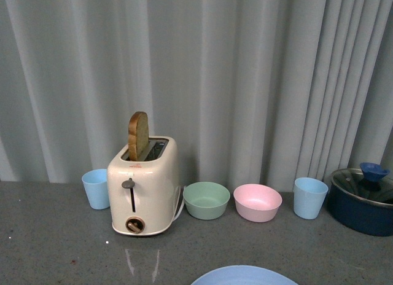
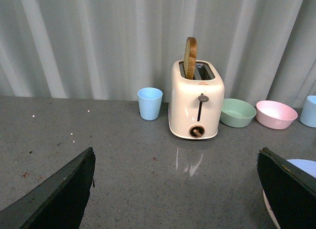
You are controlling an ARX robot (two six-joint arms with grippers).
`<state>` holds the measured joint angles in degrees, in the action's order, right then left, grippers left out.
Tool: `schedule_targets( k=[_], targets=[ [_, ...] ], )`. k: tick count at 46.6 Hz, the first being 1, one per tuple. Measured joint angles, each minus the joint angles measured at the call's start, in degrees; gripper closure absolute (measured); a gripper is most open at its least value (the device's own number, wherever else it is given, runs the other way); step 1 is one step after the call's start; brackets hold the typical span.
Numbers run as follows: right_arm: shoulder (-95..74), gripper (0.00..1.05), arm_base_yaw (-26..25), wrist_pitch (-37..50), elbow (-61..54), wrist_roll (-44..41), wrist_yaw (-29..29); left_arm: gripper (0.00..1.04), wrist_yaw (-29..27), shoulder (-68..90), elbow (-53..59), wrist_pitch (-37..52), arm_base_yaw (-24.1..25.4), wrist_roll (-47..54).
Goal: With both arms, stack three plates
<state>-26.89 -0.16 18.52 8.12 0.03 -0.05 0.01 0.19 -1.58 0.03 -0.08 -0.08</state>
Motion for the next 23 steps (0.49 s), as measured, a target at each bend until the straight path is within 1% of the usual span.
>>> schedule_targets(
  k=[23],
  targets=[
    [11.32,1.02,0.0,-5.49,-5.84,0.0,0.0,0.07,0.0,0.0,0.0,0.0,0.0,0.0]
  ],
)
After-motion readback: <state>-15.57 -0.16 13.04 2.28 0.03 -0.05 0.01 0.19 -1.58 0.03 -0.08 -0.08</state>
